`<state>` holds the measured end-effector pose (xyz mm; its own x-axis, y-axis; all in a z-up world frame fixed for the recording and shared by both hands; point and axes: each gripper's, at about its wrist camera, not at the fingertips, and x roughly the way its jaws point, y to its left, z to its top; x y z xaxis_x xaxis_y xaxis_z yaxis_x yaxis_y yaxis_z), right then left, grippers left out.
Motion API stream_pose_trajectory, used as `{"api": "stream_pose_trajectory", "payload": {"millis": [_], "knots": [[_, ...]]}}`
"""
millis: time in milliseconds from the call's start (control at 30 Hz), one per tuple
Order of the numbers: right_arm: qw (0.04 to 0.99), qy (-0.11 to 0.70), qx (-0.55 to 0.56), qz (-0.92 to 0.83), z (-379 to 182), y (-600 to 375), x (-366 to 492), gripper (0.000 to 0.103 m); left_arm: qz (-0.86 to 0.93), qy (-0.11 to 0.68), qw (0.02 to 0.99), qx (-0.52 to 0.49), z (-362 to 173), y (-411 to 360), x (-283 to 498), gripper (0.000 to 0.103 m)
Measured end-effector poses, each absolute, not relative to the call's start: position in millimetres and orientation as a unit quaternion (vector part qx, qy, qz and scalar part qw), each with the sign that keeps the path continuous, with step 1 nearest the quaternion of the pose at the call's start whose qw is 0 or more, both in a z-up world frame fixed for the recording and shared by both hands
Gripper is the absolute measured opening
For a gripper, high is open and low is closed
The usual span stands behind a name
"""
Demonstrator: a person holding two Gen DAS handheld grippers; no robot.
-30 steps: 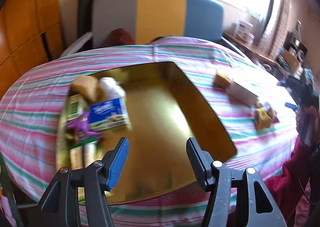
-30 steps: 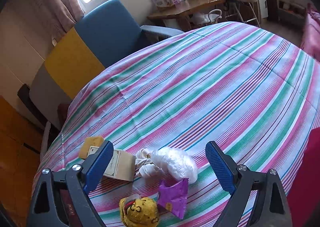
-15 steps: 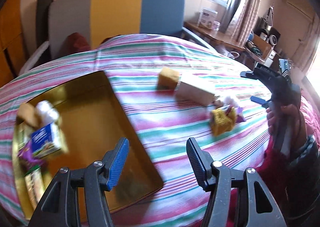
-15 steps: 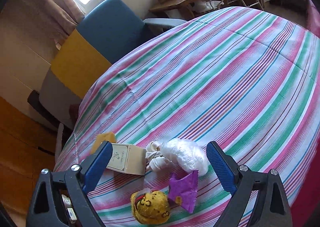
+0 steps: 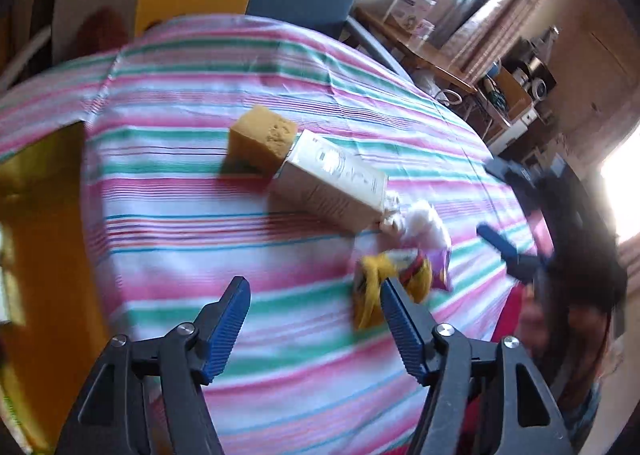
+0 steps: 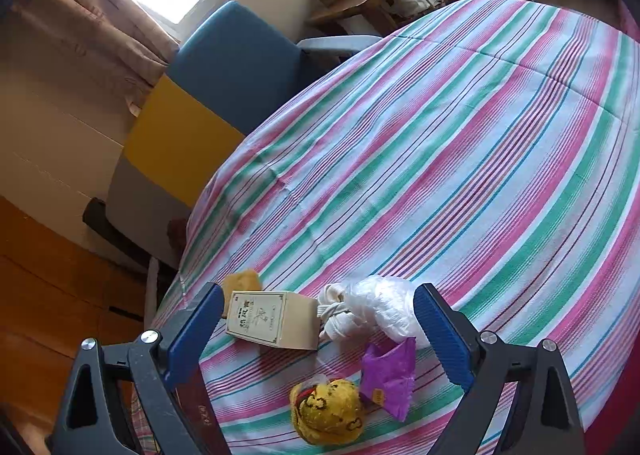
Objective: Organize objects
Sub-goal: 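Return both grippers to the pile and grasp the yellow sponge with the left gripper, then carry the sponge toward the tray while right gripper grasps the knitted yellow hat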
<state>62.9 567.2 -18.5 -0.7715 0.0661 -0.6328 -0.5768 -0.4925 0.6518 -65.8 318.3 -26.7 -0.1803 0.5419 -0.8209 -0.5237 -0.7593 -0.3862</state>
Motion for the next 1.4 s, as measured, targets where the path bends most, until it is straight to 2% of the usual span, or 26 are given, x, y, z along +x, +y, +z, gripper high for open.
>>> {"api": "stream_pose_trajectory", "payload": {"millis": [267, 400, 500, 567, 633, 800, 900, 933, 967, 1067, 1400], "knots": [[0.164, 0.489, -0.271, 0.813, -23.9, 569.3, 63.1, 0.098, 0.789, -0.037, 0.263, -0.554, -29.5, 329.8, -145.5, 0.069], [0.142, 0.489, -0.273, 0.816, -22.7, 565.3, 59.4, 0.099, 0.802, 0.022, 0.253, -0.540, -31.9, 352.1, -174.6, 0.069], [0.128, 0.486, -0.278, 0.819, -22.4, 560.9, 55.5, 0.099, 0.792, 0.059, 0.266, -0.546, -43.1, 377.7, -188.1, 0.076], [0.123, 0.483, -0.282, 0.819, -22.8, 558.8, 53.0, 0.099, 0.793, 0.081, 0.269, -0.541, -48.0, 391.5, -194.1, 0.077], [0.115, 0.484, -0.286, 0.819, -24.1, 556.8, 50.5, 0.099, 0.782, 0.101, 0.289, -0.542, -54.9, 409.4, -201.1, 0.084], [0.104, 0.486, -0.292, 0.817, -27.9, 554.4, 45.6, 0.100, 0.760, 0.124, 0.297, -0.564, -79.5, 437.0, -218.7, 0.084], [0.098, 0.487, -0.297, 0.815, -30.6, 553.4, 43.2, 0.100, 0.752, 0.124, 0.289, -0.580, -93.7, 437.7, -225.6, 0.078], [0.099, 0.486, -0.298, 0.816, -30.7, 553.2, 42.8, 0.100, 0.759, 0.132, 0.286, -0.570, -90.8, 435.3, -223.1, 0.059], [0.100, 0.485, -0.298, 0.816, -31.0, 553.3, 42.3, 0.100, 0.762, 0.131, 0.284, -0.567, -88.7, 431.2, -222.1, 0.054], [0.102, 0.485, -0.298, 0.816, -31.9, 555.5, 42.1, 0.100, 0.767, 0.087, 0.279, -0.572, -80.8, 401.8, -221.4, 0.053], [0.135, 0.490, -0.287, 0.812, -32.8, 564.9, 49.7, 0.100, 0.788, 0.051, 0.311, -0.529, -34.7, 327.3, -147.3, 0.053]]}}
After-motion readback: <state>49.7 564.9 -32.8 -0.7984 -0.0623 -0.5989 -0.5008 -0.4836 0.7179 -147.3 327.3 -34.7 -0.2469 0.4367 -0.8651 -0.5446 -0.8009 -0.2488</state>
